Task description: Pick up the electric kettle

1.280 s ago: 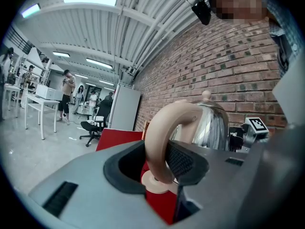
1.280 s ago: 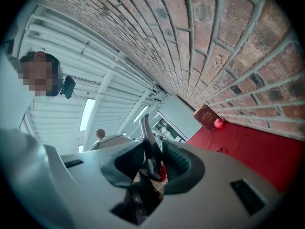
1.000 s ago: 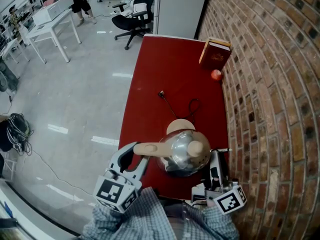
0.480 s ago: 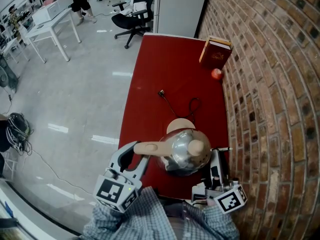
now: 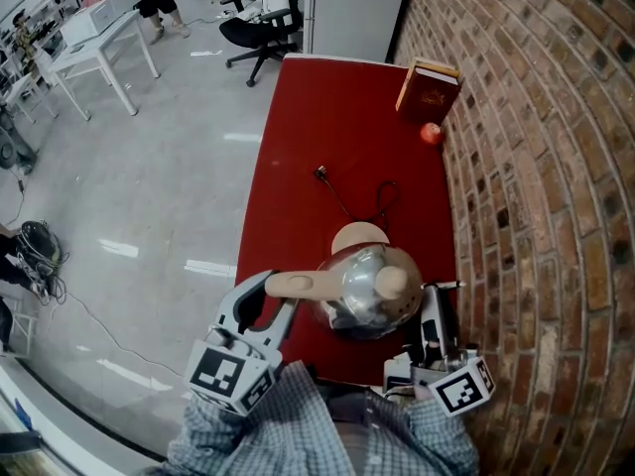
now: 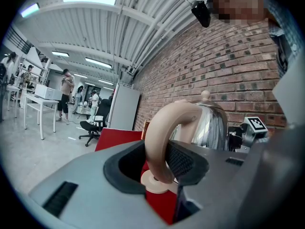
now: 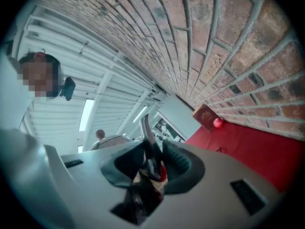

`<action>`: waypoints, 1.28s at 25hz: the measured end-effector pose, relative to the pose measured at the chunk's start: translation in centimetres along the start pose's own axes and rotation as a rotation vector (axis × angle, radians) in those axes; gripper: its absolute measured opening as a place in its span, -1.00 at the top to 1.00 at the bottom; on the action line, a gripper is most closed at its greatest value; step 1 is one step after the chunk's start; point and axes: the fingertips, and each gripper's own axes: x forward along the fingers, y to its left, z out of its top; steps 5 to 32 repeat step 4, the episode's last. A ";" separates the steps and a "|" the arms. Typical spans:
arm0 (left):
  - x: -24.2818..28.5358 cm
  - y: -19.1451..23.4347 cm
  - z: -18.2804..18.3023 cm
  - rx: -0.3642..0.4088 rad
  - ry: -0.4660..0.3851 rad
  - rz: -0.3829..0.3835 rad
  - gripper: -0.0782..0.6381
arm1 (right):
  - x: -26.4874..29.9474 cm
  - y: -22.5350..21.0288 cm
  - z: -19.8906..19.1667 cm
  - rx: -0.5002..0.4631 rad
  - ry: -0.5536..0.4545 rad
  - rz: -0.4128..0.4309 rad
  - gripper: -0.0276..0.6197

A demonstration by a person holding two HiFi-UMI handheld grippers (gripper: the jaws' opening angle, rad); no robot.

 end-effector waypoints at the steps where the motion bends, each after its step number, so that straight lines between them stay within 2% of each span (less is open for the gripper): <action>1: 0.1 0.0 0.0 0.002 -0.001 -0.001 0.41 | 0.0 0.0 0.0 0.001 -0.002 0.002 0.56; 32: 0.3 0.0 0.2 0.008 -0.005 -0.004 0.41 | 0.1 -0.1 0.1 0.000 -0.005 0.002 0.56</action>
